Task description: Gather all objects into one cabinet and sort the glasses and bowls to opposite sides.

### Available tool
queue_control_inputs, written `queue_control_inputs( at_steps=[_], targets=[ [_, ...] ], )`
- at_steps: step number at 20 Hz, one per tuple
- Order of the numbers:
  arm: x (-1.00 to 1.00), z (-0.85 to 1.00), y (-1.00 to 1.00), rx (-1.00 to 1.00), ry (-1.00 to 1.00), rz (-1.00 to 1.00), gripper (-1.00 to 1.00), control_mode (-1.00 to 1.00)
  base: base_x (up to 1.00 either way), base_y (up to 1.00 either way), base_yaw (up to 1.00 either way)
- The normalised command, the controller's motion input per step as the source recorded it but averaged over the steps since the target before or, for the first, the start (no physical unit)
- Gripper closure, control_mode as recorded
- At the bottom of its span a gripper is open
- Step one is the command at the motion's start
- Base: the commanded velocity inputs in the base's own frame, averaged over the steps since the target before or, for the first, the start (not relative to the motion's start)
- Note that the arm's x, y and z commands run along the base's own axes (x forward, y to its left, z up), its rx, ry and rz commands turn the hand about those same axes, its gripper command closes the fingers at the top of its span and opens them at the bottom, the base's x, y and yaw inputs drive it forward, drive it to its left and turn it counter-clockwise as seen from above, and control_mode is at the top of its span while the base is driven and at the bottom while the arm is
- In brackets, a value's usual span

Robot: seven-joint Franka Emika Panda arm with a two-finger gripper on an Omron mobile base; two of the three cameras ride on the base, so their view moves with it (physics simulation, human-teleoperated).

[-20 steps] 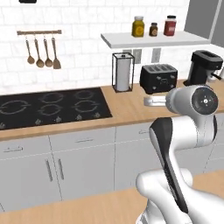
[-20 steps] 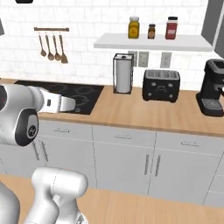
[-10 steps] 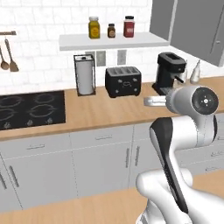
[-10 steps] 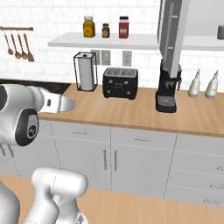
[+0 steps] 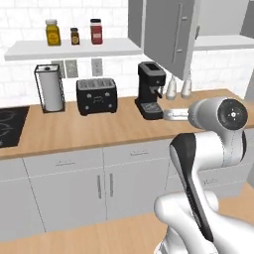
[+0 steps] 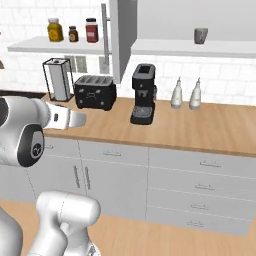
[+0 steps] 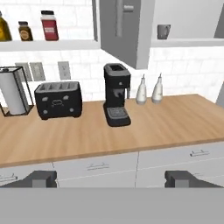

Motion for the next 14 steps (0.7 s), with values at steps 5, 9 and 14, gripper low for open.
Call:
queue_control_inputs(
  at_steps=[5,9,14],
  targets=[
    [0.00,0.00,0.00,0.00,0.00,0.00,-1.00,1.00,0.14,-0.85,0.00],
    [0.00,0.00,0.00,0.00,0.00,0.00,-1.00,1.00,0.10,-0.77,0.00],
    [0.00,0.00,0.00,0.00,0.00,0.00,-1.00,1.00,0.03,-0.34,0.01]
  ],
)
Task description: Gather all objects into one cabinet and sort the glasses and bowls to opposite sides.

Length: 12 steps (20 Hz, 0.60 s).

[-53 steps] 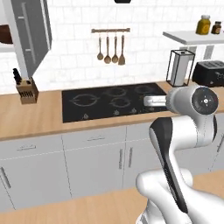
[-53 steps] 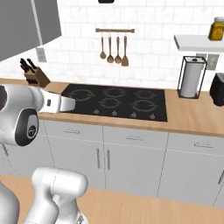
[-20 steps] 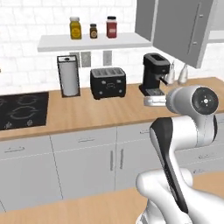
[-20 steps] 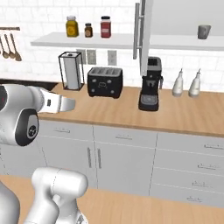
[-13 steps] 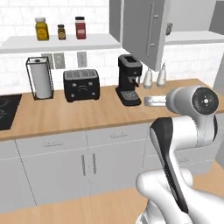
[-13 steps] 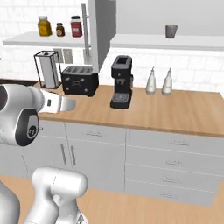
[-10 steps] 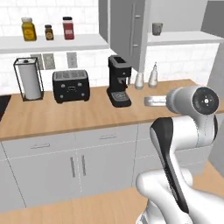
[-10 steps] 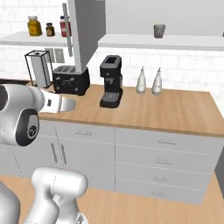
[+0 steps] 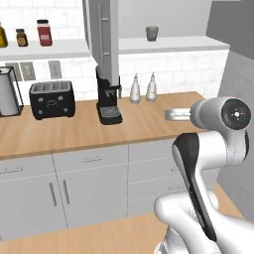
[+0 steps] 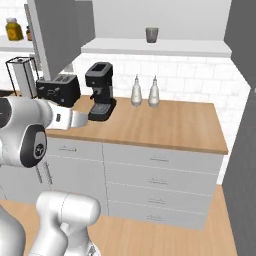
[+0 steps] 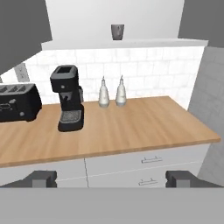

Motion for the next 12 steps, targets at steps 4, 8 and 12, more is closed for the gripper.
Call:
queue_control_inputs(
  at_steps=[4,8,12],
  targets=[
    [0.00,0.00,0.00,0.00,0.00,0.00,-1.00,1.00,0.16,-0.17,0.00],
    [0.00,0.00,0.00,0.00,0.00,0.00,-1.00,1.00,0.39,-0.47,0.00],
    [0.00,0.00,0.00,0.00,0.00,0.00,-1.00,1.00,0.49,-0.53,0.00]
  ],
)
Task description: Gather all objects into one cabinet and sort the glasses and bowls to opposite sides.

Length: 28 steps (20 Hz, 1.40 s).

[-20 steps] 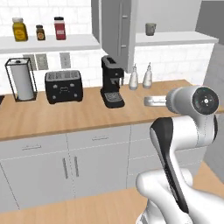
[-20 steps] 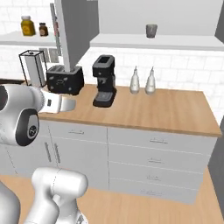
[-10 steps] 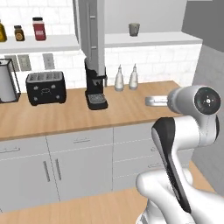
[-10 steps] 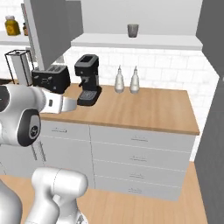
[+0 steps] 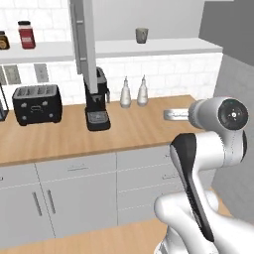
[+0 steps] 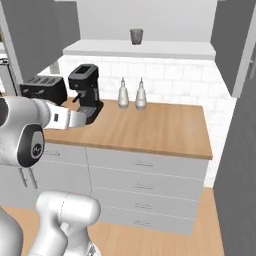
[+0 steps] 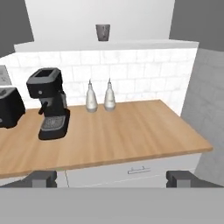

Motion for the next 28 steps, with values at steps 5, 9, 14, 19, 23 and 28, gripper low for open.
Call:
queue_control_inputs(
  at_steps=[5,9,14,19,23,28],
  targets=[
    [0.00,0.00,0.00,0.00,0.00,0.00,-1.00,1.00,0.67,-0.26,0.00],
    [0.00,0.00,0.00,0.00,0.00,0.00,-1.00,1.00,0.91,-0.03,0.00],
    [0.00,0.00,0.00,0.00,0.00,0.00,-1.00,1.00,0.80,-0.09,0.00],
    [0.00,0.00,0.00,0.00,0.00,0.00,-1.00,1.00,0.36,-0.45,0.00],
    [0.00,0.00,0.00,0.00,0.00,0.00,-1.00,1.00,0.36,-0.47,0.00],
    [0.00,0.00,0.00,0.00,0.00,0.00,-1.00,1.00,0.32,-0.03,0.00]
  ],
)
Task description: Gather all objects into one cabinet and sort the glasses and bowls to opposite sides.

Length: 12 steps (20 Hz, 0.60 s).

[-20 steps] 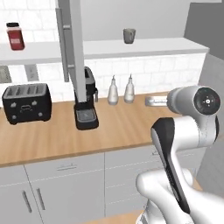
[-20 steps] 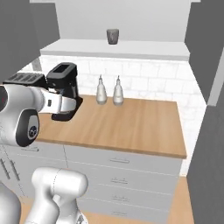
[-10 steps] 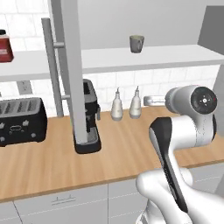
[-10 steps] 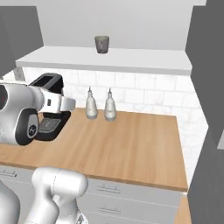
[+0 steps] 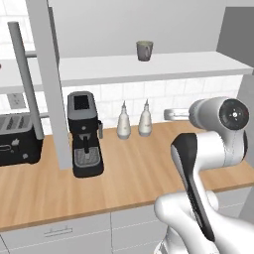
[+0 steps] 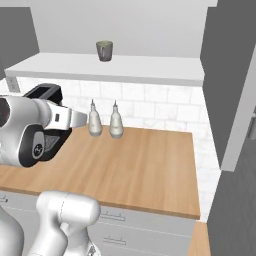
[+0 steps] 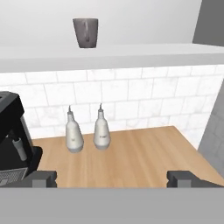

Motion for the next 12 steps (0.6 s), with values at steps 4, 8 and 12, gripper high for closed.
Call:
queue_control_inputs(
  at_steps=[4,8,12],
  targets=[
    [0.00,0.00,0.00,0.00,0.00,0.00,-1.00,1.00,0.73,0.00,0.00],
    [0.00,0.00,0.00,0.00,0.00,0.00,-1.00,1.00,0.71,0.00,0.00],
    [0.00,0.00,0.00,0.00,0.00,0.00,-1.00,1.00,0.08,0.01,0.00]
  ],
)
